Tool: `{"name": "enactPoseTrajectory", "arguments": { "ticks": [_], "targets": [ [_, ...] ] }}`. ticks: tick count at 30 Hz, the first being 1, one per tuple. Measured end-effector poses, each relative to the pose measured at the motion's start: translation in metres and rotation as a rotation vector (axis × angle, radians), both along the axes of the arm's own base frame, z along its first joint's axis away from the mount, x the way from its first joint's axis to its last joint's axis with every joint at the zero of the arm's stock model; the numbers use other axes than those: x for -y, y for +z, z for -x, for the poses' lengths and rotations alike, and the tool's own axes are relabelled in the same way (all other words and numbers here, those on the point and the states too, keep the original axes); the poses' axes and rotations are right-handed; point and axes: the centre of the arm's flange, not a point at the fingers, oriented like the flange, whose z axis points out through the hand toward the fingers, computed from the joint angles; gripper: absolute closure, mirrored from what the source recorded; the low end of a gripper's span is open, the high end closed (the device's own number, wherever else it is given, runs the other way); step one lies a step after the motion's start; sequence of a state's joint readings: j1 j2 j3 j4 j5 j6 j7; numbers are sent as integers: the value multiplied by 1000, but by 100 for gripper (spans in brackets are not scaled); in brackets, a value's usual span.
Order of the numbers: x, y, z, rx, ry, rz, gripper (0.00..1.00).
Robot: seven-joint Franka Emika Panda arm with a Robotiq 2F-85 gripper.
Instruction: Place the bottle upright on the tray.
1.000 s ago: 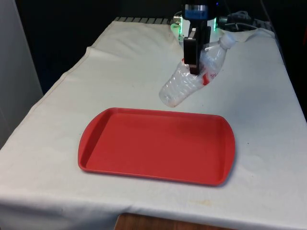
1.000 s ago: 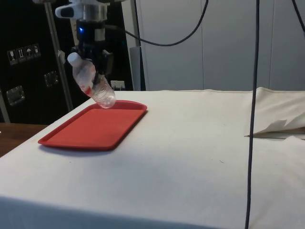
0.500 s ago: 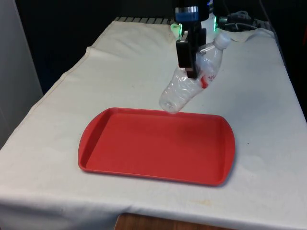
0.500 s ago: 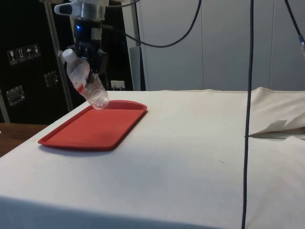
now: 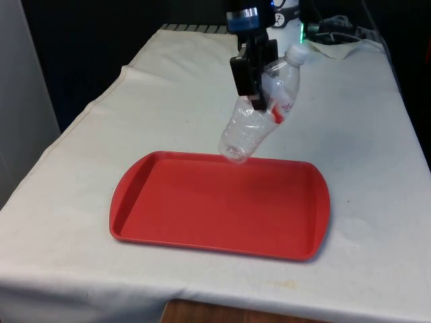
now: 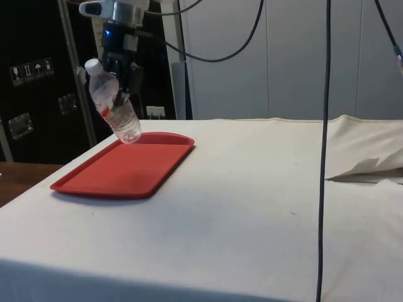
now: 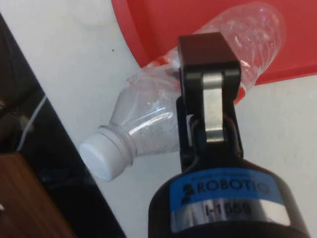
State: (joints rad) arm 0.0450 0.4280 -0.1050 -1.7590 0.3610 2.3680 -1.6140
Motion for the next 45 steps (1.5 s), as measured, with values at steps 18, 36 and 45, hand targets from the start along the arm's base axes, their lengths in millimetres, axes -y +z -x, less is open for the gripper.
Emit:
{"name": "enactPoseTrajectory", "arguments": {
  "ticks": [18,36,45],
  "targets": [
    [33,-3,-7,22,-13,-129,100],
    [62,-18,-6,36,-11,-275,100],
    [76,-27,-8,31,-10,-347,100]
  ]
}}
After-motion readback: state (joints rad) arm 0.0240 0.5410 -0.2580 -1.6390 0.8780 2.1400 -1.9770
